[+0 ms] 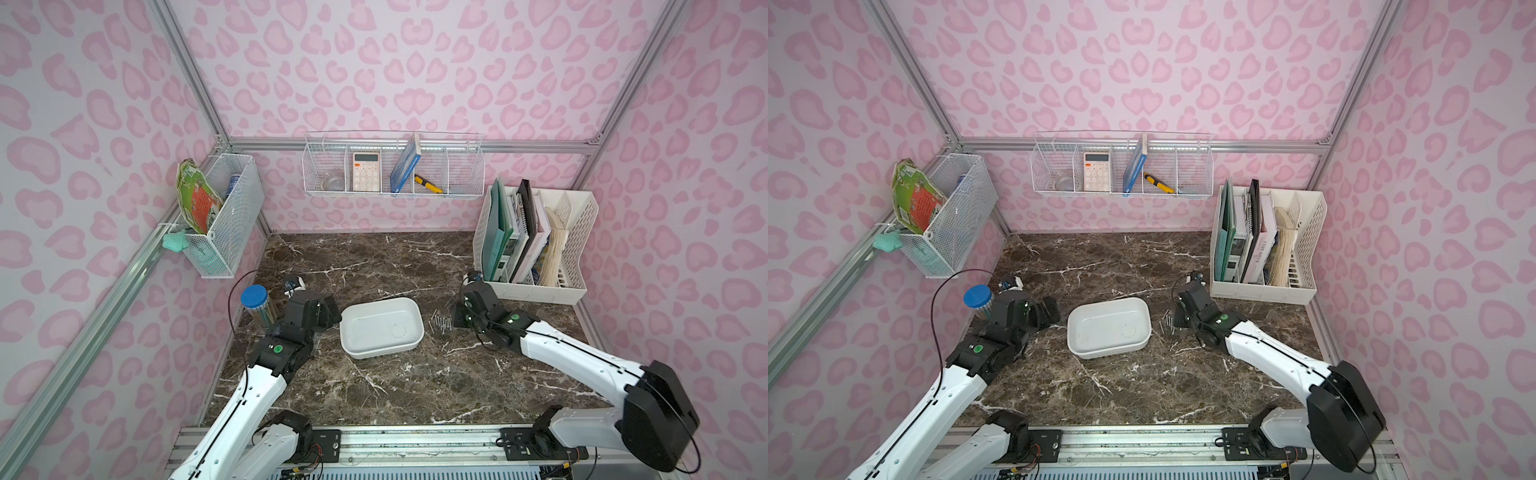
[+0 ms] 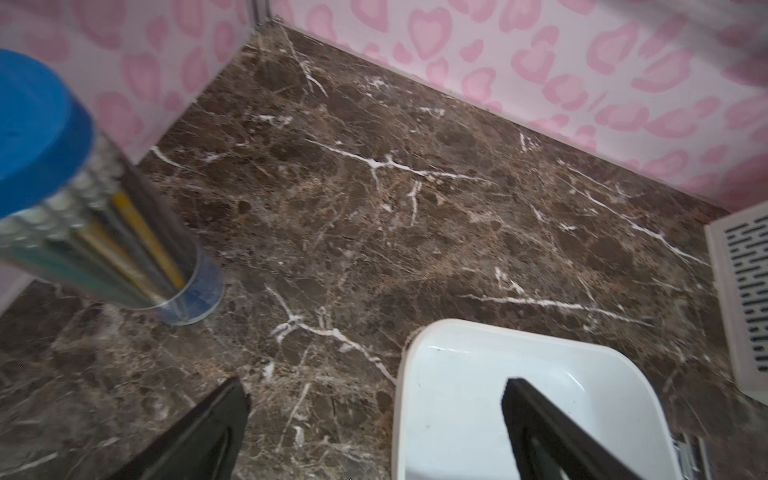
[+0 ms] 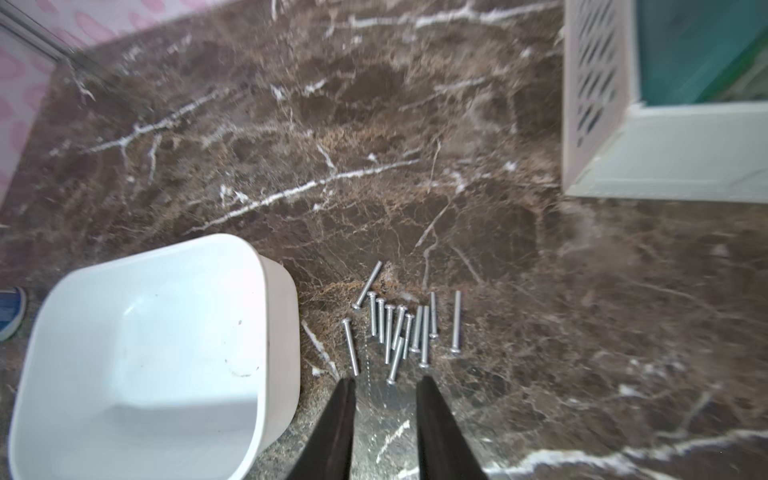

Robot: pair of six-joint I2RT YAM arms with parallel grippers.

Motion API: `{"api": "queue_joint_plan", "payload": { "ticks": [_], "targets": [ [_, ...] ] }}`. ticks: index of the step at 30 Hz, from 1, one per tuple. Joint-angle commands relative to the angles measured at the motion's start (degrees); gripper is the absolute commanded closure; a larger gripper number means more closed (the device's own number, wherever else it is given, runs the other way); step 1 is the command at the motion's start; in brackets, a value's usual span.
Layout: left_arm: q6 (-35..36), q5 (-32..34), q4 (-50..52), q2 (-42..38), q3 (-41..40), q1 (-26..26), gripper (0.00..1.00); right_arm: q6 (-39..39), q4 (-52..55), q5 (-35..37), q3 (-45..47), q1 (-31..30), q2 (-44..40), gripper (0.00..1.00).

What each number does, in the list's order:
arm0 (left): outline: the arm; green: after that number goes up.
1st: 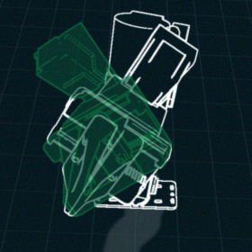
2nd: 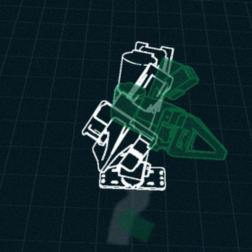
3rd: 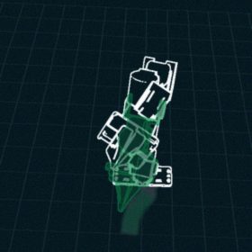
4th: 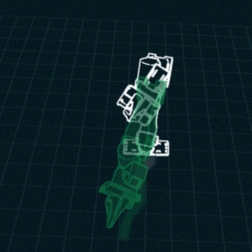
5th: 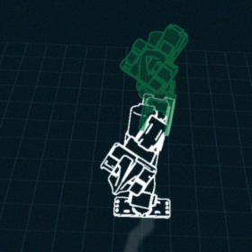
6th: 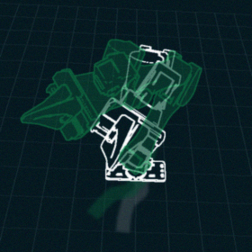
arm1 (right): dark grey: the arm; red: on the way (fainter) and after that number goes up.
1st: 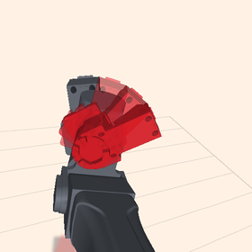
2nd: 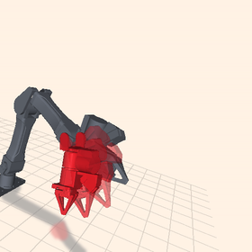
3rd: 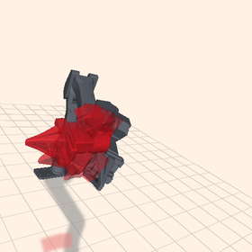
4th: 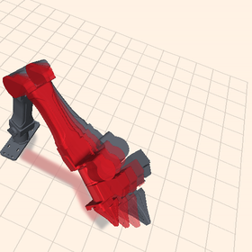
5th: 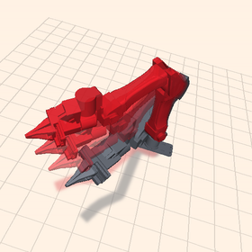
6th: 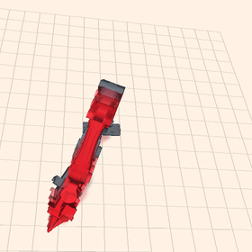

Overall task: Take out the screws from the storage box
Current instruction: Place the screw at the center of the board, then reset both arms

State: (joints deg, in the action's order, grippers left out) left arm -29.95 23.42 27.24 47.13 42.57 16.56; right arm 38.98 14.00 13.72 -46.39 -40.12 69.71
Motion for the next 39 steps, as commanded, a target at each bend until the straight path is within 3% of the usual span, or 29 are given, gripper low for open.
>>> {"api": "queue_joint_plan", "payload": {
  "ticks": [1, 5, 8, 10, 11, 13, 16, 19, 23, 31, 34, 39],
  "targets": [
    [-2.9, 12.0, -3.6, -4.2, -2.6, 0.0, 0.01, -3.3, -4.0, 7.8, 5.1, 0.0, -9.6, 0.67],
    [6.1, 7.9, -10.0, -6.6, -3.9, 0.0, 0.01, -7.5, -10.9, 13.7, 15.4, 0.6, -26.2, 0.42],
    [6.8, 9.3, -10.5, -4.8, -2.7, 0.0, 0.01, -9.2, -16.4, 19.4, 22.5, 1.1, -37.5, 0.28],
    [7.1, 11.2, -10.9, -2.4, -2.2, -0.1, 0.01, -11.0, -21.4, 23.1, 27.9, 1.1, -44.6, 0.15],
    [8.3, 11.6, -11.6, -0.8, -2.0, -0.3, 0.01, -13.2, -24.8, 25.0, 31.2, 1.1, -48.6, 0.03],
    [11.3, 10.9, -13.4, 2.2, -1.9, -0.8, 0.02, -16.8, -31.7, 29.1, 37.8, 1.0, -56.7, 0.0],
    [13.4, 8.9, -17.4, 6.2, -2.4, -2.0, 0.01, -31.2, -45.8, 29.2, 48.1, 1.1, -69.6, 0.0],
    [14.1, 6.5, -23.4, 9.3, -4.0, -4.7, 0.02, -36.4, -44.9, 31.1, 47.6, 1.8, -65.4, 0.0],
    [14.2, 2.8, -27.3, 12.7, -5.2, -10.0, 0.02, -30.5, -43.4, 34.5, 46.9, 6.0, -59.8, 0.0],
    [17.6, -4.5, -39.8, 18.6, -9.4, -15.0, 0.02, -19.2, -46.6, 18.4, 44.5, 23.5, -42.0, 0.0],
    [18.4, -7.7, -43.9, 21.4, -10.1, -15.7, 0.02, -21.9, -51.7, 13.2, 43.2, 27.2, -34.3, 0.0],
    [18.8, -12.5, -52.9, 24.6, -13.5, -16.8, 0.02, -28.7, -60.8, 11.7, 40.8, 28.2, -20.9, 0.0]
  ]
}}
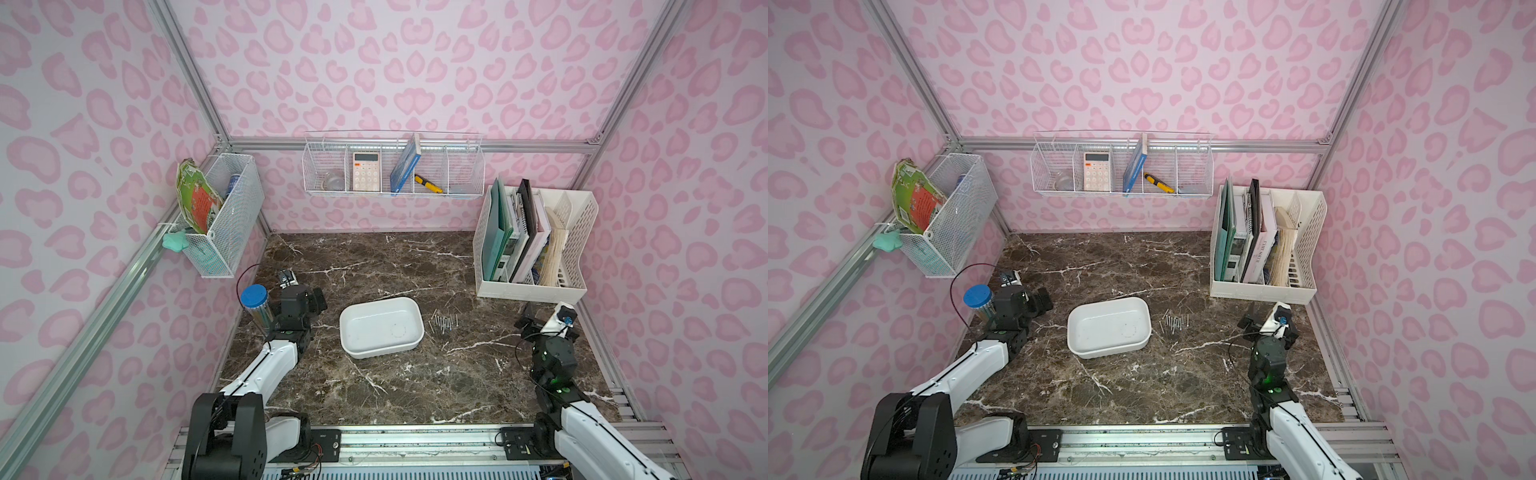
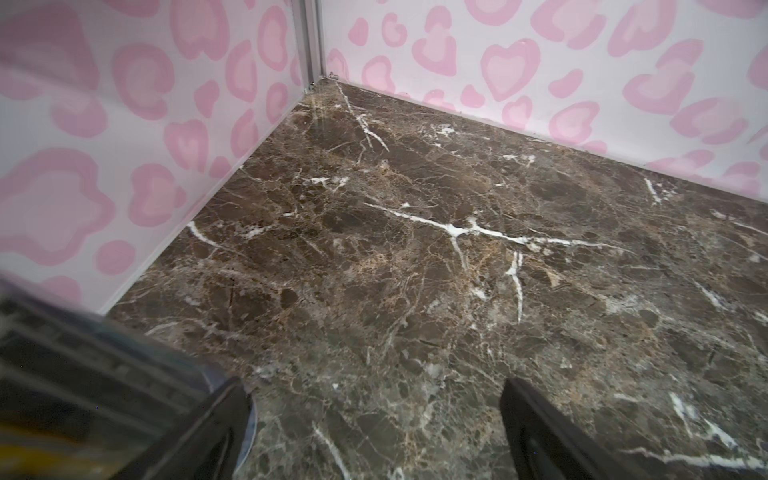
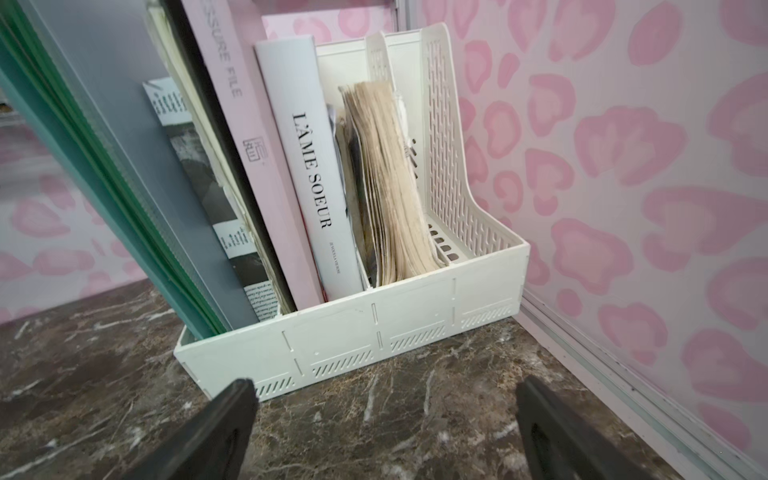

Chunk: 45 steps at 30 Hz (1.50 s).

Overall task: Take out the screws from the storage box
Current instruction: Reset both arms

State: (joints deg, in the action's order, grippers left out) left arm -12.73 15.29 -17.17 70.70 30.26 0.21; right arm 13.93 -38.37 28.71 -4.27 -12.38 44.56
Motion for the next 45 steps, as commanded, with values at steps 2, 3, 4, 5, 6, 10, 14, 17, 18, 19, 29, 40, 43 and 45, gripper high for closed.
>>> {"api": "queue_joint_plan", "payload": {
  "ticks": [2, 3, 4, 5, 6, 10, 14, 17, 18, 19, 29, 40, 43, 45],
  "targets": [
    [2.1, -4.7, -8.5, 2.1, -1.2, -0.6, 0.01, -4.0, -8.9, -4.0, -3.2, 0.8, 8.9, 0.0],
    [2.1, -4.6, -7.2, 2.5, -0.6, -0.7, 0.02, -3.4, -8.9, -3.7, -4.3, 1.0, 11.1, 0.0],
    [2.0, -4.8, -6.7, 2.7, -0.2, -0.8, 0.01, -3.6, -9.2, -3.6, -5.0, 1.1, 13.1, 0.0],
    [2.0, -5.3, -5.9, 3.0, 0.2, -1.1, 0.02, -4.6, -9.6, -3.9, -5.6, 1.2, 15.6, 0.0],
    [1.9, -6.0, -5.3, 3.3, 0.4, -1.5, 0.02, -5.9, -10.0, -4.8, -6.2, 1.1, 17.7, 0.0],
    [0.7, -4.4, -4.1, 5.3, 0.7, -2.8, 0.02, -7.9, -14.0, -4.2, -6.8, 1.3, 24.6, 0.0],
    [0.6, 0.0, -10.2, 6.8, -2.7, -3.0, 0.02, -8.7, -21.4, -4.9, -5.1, 1.4, 28.4, 0.0],
    [2.5, -1.8, -10.3, 9.1, -1.5, -3.0, 0.02, -8.6, -20.2, -5.8, -7.0, 2.2, 30.0, 0.0],
    [3.6, -2.6, -10.4, 9.8, -1.0, -3.0, 0.02, -8.5, -19.5, -6.2, -7.8, 2.5, 30.9, 0.0],
    [4.4, -3.0, -10.6, 10.2, -0.7, -3.0, 0.02, -8.6, -19.3, -6.9, -8.3, 2.8, 31.5, 0.0],
    [10.6, -7.8, -34.8, 18.3, -8.4, -3.2, 0.02, -8.4, -25.9, -13.5, -7.5, 6.7, 33.5, 0.01],
    [8.8, -12.0, -28.4, 18.5, -5.1, -5.8, 0.01, -9.2, -39.2, -22.1, -6.7, 13.2, 43.2, 0.01],
    [8.8, -12.0, -28.4, 18.5, -5.1, -5.8, 0.01, -10.5, -41.5, -24.1, -6.3, 12.9, 44.9, 0.01],
    [8.8, -12.1, -28.4, 18.6, -5.1, -5.8, 0.01, -10.6, -41.8, -24.1, -6.2, 12.9, 45.2, 0.01]
  ]
}}
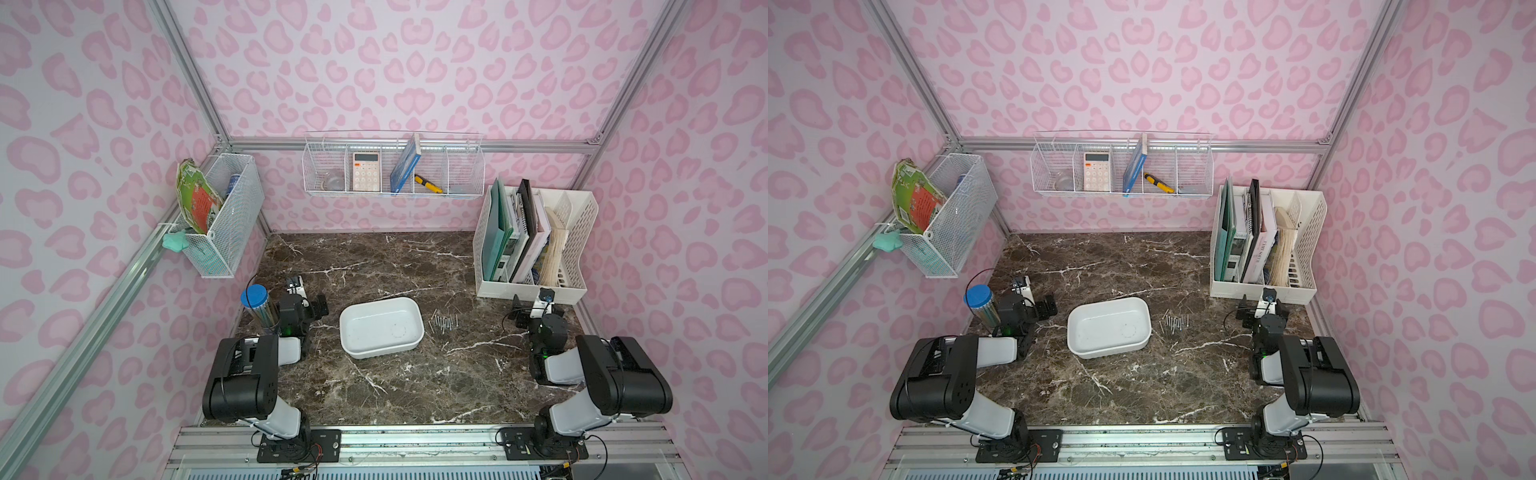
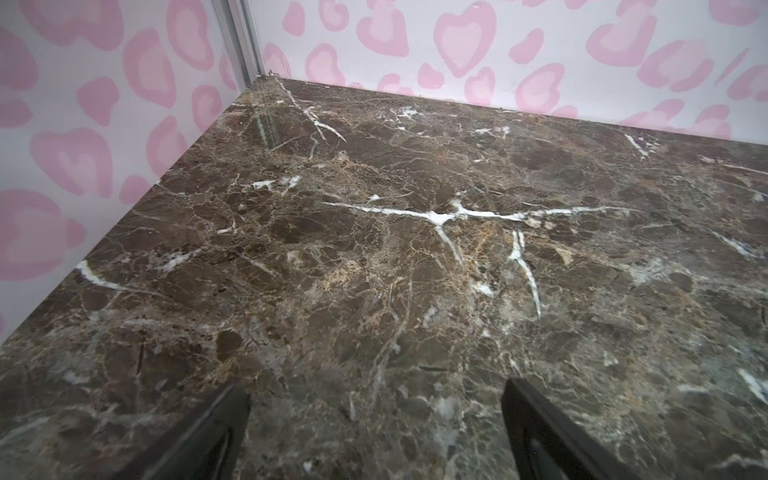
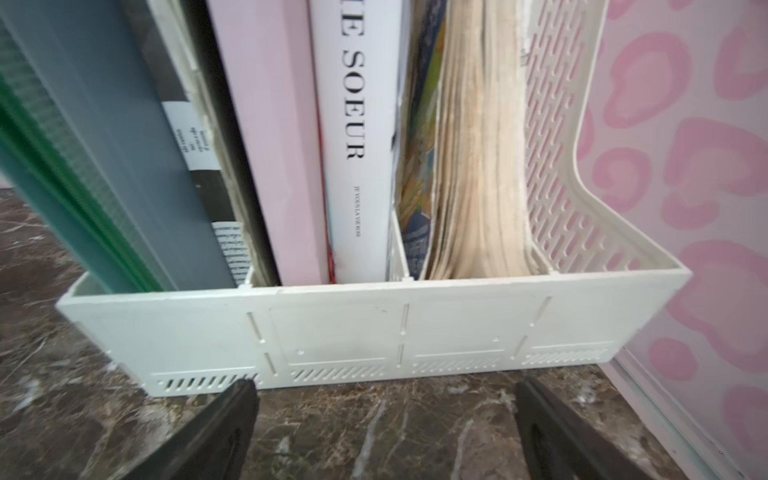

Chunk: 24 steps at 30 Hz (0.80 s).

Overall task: Take out the screws from the storage box
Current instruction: Reset both arms

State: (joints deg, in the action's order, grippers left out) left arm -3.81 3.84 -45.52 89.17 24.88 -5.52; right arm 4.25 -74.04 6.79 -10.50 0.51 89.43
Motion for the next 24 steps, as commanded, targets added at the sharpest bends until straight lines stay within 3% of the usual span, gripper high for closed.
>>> {"api": "queue_joint_plan", "payload": {
  "ticks": [1, 24],
  "targets": [
    [-0.1, -0.6, 0.0, 0.0, 0.3, -0.1, 0.01, -0.8, -5.7, -2.2, -0.1, 0.0, 0.2, 0.01],
    [-0.1, -0.7, 0.0, -0.1, 0.2, -0.1, 0.01, -2.2, -4.6, -2.3, -0.8, -0.9, 0.4, 0.0]
  ]
}}
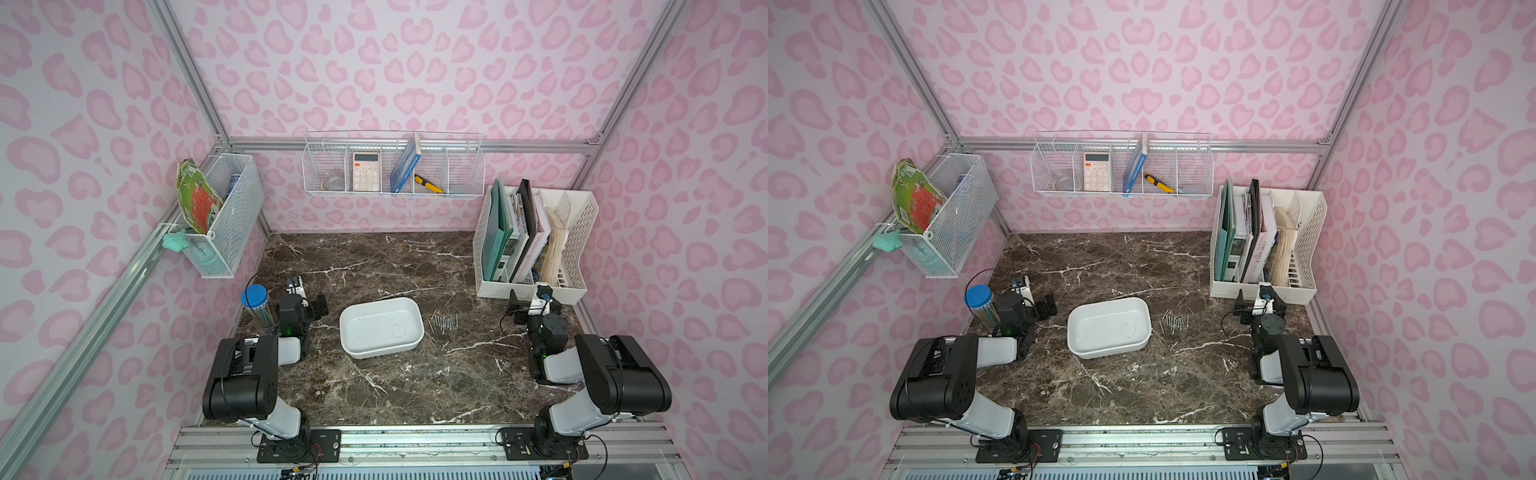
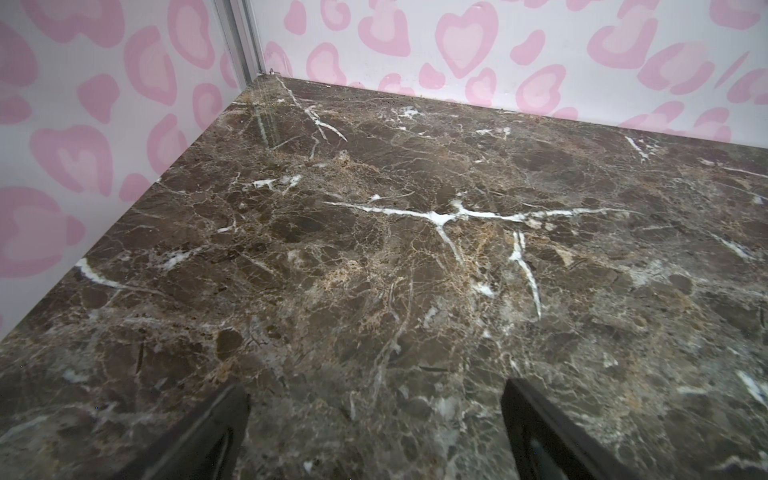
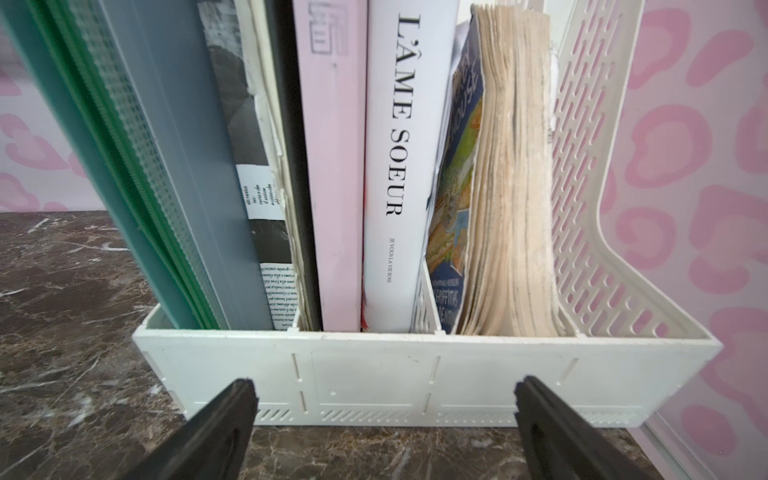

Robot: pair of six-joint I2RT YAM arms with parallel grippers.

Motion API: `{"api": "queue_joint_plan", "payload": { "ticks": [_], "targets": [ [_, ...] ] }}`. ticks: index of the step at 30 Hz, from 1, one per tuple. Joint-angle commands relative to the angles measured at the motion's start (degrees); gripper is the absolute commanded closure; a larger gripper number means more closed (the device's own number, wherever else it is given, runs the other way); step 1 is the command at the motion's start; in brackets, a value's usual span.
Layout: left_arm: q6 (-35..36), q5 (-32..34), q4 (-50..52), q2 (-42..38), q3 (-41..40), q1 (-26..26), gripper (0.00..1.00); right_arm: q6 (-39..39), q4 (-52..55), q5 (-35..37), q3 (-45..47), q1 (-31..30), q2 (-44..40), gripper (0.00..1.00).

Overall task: Take out the screws from the storage box
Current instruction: Reset both arms

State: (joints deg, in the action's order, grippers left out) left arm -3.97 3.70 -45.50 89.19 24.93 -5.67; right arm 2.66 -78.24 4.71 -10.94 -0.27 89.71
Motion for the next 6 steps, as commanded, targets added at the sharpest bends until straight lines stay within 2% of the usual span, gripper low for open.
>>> {"api": "queue_joint_plan", "payload": {
  "ticks": [1, 6],
  "targets": [
    [0.0, -0.6, -0.1, -0.1, 0.2, 0.0, 0.01, -0.6, -0.4, -0.2, -0.4, -0.1, 0.1, 0.0],
    [0.0, -0.5, -0.1, -0.1, 0.2, 0.0, 0.01, -0.7, -0.5, -0.2, -0.2, -0.1, 0.0, 0.0]
  ]
}}
